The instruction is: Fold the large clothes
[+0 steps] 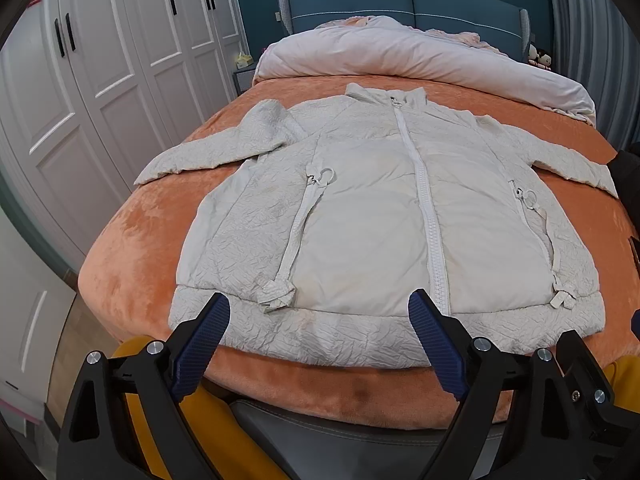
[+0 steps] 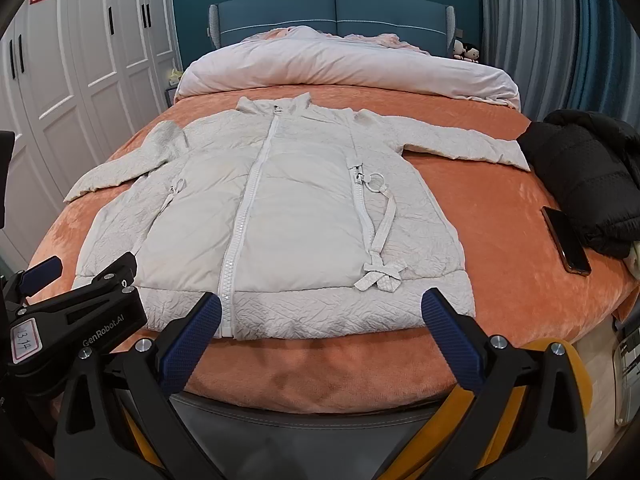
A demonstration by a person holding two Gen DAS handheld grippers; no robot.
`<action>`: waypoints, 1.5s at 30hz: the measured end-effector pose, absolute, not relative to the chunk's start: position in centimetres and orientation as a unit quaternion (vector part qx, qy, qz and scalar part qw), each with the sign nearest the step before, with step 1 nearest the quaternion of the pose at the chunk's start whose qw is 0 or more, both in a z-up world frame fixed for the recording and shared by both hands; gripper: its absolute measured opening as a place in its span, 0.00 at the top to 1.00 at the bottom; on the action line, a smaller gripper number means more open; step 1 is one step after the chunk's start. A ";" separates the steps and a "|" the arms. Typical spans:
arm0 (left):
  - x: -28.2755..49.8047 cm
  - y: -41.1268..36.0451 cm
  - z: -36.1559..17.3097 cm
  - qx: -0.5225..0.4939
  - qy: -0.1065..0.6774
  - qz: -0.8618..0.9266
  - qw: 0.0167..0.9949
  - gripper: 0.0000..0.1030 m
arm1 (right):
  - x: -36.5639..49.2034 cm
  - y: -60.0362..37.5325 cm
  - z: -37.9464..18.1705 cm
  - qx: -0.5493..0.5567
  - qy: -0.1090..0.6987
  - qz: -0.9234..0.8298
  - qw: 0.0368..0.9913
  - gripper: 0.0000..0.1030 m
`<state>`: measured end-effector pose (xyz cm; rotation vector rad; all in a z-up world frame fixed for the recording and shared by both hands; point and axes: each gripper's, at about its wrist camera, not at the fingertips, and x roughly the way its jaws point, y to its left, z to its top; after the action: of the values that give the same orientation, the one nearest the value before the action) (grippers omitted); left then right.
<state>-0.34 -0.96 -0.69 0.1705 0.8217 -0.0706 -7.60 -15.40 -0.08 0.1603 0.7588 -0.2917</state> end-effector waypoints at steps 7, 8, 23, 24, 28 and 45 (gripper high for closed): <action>-0.3 -1.0 -0.7 0.083 0.399 -0.033 0.913 0.16 | -7.6 -15.4 0.0 0.079 0.369 -0.143 0.915 0.05; -0.3 -1.0 -0.7 0.083 0.399 -0.034 0.913 0.16 | -7.6 -15.4 0.0 0.079 0.369 -0.143 0.915 0.05; -0.4 -1.0 -0.7 0.084 0.398 -0.034 0.913 0.17 | -7.7 -15.5 0.1 0.079 0.369 -0.144 0.915 0.05; -0.4 -1.0 -0.7 0.084 0.399 -0.034 0.913 0.17 | -7.7 -15.5 0.1 0.079 0.369 -0.144 0.915 0.05; -0.4 -1.0 -0.7 0.084 0.399 -0.034 0.913 0.17 | -7.7 -15.5 0.1 0.079 0.369 -0.145 0.915 0.05; -0.4 -1.1 -0.7 0.084 0.398 -0.034 0.913 0.19 | -7.7 -15.5 0.0 0.079 0.369 -0.145 0.915 0.05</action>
<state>-0.44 -1.08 -0.69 0.1739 0.8205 -0.0707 -7.72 -15.52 0.02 0.1637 0.7589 -0.2987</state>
